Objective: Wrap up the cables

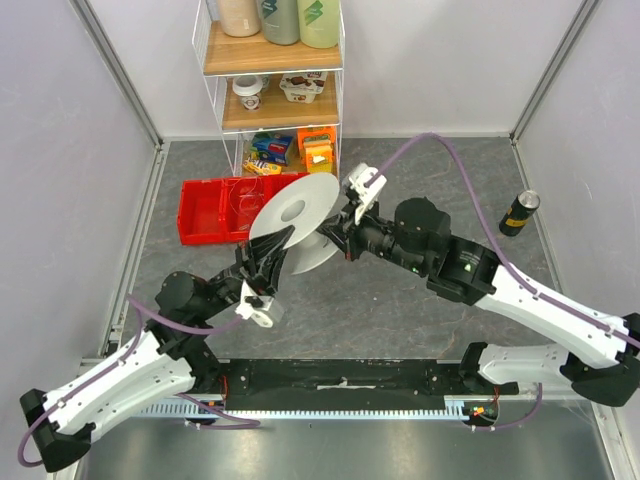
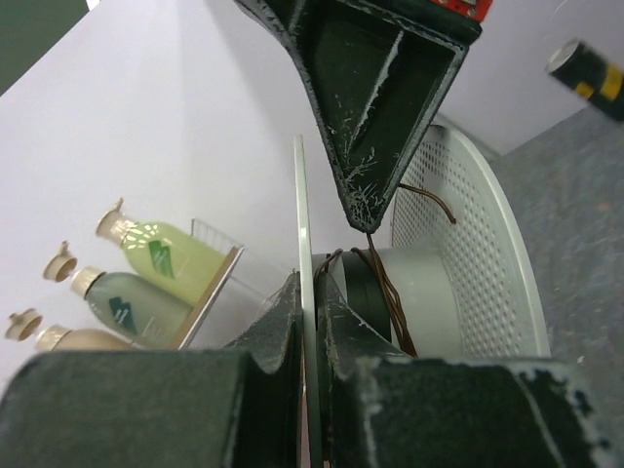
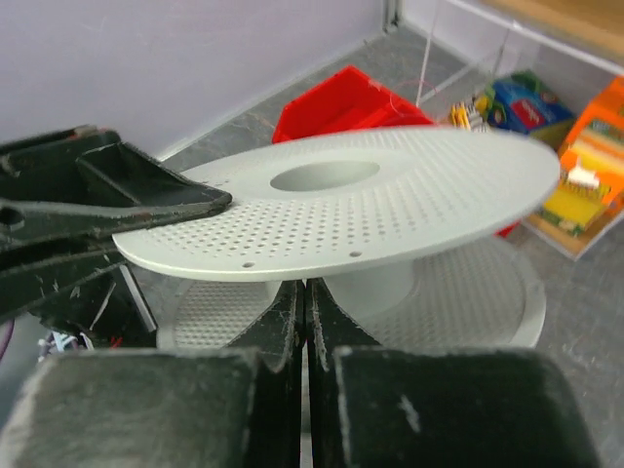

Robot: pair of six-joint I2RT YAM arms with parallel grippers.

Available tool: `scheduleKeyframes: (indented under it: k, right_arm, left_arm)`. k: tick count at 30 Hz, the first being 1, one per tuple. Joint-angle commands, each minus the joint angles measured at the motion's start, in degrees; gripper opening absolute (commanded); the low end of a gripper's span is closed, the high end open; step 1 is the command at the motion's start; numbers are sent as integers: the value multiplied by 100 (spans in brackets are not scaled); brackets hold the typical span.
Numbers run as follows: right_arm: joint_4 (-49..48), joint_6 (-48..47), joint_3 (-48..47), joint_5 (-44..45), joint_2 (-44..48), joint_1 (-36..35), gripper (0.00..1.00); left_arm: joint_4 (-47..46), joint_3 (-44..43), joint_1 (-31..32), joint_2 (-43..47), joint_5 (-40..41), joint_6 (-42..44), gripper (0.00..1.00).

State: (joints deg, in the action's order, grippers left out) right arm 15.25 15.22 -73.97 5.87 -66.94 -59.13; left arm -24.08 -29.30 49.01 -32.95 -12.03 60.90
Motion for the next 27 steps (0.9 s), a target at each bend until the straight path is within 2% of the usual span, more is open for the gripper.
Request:
scheduleKeyframes:
  k: [1, 7, 16, 23, 27]
  right_arm:
    - [-1761, -1468, 155, 179, 936, 95, 0]
    - [-1543, -2636, 392, -524, 1270, 95, 0]
    - [-1121, -4183, 726, -1026, 1701, 95, 0]
    - [-637, -4958, 1042, -1290, 1974, 95, 0]
    - [-514, -5345, 1385, -1386, 2158, 95, 0]
  left_arm:
    - [1563, -286, -111, 359, -307, -772, 2]
    - [2213, -804, -111, 324, -738, -1326, 2]
    - [3496, -1683, -111, 105, -1556, -1854, 2]
    - [3621, -2176, -111, -422, -1986, -3065, 2]
    - [3446, -2063, -94, -572, -2234, -2918, 2]
